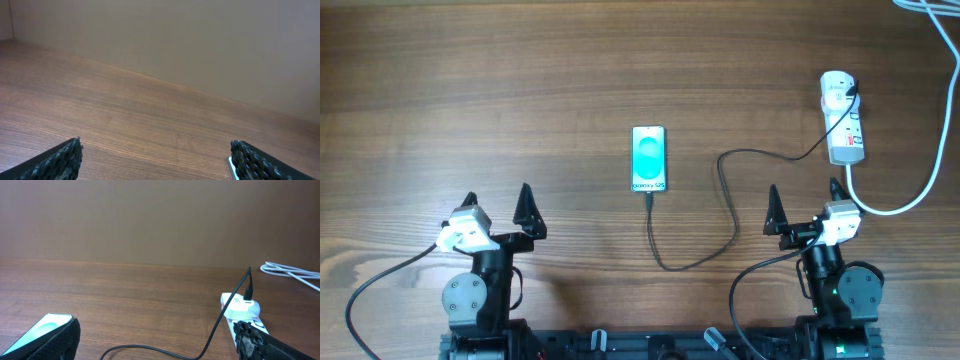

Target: Plug charger to phone and switch on socket

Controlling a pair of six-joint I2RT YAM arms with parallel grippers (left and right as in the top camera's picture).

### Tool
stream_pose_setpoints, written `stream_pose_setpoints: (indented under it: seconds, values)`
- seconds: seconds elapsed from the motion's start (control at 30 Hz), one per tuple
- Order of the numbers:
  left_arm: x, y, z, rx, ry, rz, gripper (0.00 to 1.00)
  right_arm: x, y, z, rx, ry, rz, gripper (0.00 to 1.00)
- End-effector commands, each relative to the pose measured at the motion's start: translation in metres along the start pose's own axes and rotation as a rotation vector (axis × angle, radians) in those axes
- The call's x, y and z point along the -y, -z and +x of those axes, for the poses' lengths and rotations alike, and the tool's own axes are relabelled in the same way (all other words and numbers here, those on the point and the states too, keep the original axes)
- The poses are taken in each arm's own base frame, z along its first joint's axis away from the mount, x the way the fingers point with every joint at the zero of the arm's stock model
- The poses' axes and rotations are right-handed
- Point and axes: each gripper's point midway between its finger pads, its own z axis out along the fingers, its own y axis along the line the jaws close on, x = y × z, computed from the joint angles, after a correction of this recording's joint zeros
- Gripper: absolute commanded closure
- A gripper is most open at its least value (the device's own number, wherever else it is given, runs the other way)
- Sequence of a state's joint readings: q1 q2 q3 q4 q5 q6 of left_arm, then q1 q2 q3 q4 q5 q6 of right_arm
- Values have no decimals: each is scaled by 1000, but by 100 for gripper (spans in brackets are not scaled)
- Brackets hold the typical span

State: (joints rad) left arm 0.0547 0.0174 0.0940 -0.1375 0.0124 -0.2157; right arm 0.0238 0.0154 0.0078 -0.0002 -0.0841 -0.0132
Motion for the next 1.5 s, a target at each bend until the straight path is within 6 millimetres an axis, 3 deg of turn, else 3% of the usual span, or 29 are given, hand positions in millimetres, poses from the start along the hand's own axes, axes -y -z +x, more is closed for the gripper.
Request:
stream_pose_setpoints:
  seconds: [0.0,0.1,0.2,0.27,0.47,0.6,0.77,1.47]
  values:
    - [-4,0,0,12,5,-17,0,1,1,-2,11,11,6,0]
    - [-1,0,-9,51,-2,-5,0,1,1,-2,11,11,6,0]
    - [7,3,-33,148,-57,26,0,1,1,-2,11,11,6,0]
    - [8,3,-33,149,-83,31,0,1,1,-2,11,11,6,0]
    - [11,-2,-20,165,-110,73,0,1,1,-2,11,11,6,0]
    - [2,-4,-13,137,-106,28,0,1,1,-2,11,11,6,0]
    - [-9,-6,23,-12,-154,-11,0,1,1,-2,11,11,6,0]
    - [-9,-7,24,-15,-234,-7,0,1,1,-2,11,11,6,0]
